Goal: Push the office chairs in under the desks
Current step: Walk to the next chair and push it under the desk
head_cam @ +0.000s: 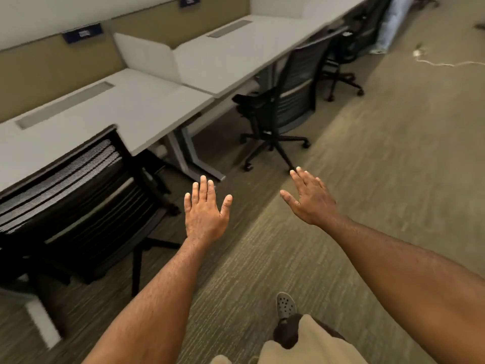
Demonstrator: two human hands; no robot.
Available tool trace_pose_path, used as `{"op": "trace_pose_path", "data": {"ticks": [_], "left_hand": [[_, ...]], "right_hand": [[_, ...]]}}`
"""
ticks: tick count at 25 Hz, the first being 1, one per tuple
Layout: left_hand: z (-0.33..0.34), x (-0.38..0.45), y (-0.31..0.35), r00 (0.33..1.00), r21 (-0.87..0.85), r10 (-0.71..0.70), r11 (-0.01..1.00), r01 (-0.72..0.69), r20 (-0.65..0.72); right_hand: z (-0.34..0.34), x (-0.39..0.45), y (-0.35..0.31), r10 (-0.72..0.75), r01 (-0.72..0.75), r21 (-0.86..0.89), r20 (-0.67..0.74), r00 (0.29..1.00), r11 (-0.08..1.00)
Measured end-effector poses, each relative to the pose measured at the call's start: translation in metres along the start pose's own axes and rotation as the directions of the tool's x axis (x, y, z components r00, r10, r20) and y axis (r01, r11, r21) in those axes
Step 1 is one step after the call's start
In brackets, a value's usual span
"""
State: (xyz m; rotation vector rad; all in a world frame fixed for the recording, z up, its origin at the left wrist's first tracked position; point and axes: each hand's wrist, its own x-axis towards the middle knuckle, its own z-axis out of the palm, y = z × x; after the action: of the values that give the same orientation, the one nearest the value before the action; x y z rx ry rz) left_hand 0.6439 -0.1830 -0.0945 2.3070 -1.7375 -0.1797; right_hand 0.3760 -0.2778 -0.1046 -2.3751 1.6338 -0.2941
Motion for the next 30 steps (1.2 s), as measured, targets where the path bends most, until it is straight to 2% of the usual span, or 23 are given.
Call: {"op": "trace_pose_path", "data": {"ticks": [6, 10, 19, 24, 30], "left_hand": [[0.044, 0.033, 0.130, 0.973, -0.052, 0.216, 0.976, -0.213, 0.081], [0.079, 0.060, 0.219, 0.939, -0.045, 0.312, 0.950, -0.309, 0.145], [0.147, 0.141, 0.428, 0.890, -0.054, 0.405, 0.914, -0.403, 0.211], [0.161, 0.185, 0.495, 0.874, -0.077, 0.441, 0.897, -0.435, 0.203], [0.184, 0.263, 0.533, 0.877, -0.101, 0.450, 0.893, -0.439, 0.167]], "right_hand": [[-0.034, -0.036, 0.115, 0.240, -0.240, 0.009, -0.029, 0.970, 0.971], [-0.050, -0.040, 0.198, 0.299, -0.300, -0.015, -0.037, 0.954, 0.954], [-0.121, -0.009, 0.400, 0.407, -0.408, -0.034, -0.038, 0.913, 0.912], [-0.144, 0.022, 0.460, 0.420, -0.421, -0.024, -0.036, 0.907, 0.907], [-0.154, 0.105, 0.501, 0.385, -0.387, -0.029, -0.046, 0.922, 0.922]]}}
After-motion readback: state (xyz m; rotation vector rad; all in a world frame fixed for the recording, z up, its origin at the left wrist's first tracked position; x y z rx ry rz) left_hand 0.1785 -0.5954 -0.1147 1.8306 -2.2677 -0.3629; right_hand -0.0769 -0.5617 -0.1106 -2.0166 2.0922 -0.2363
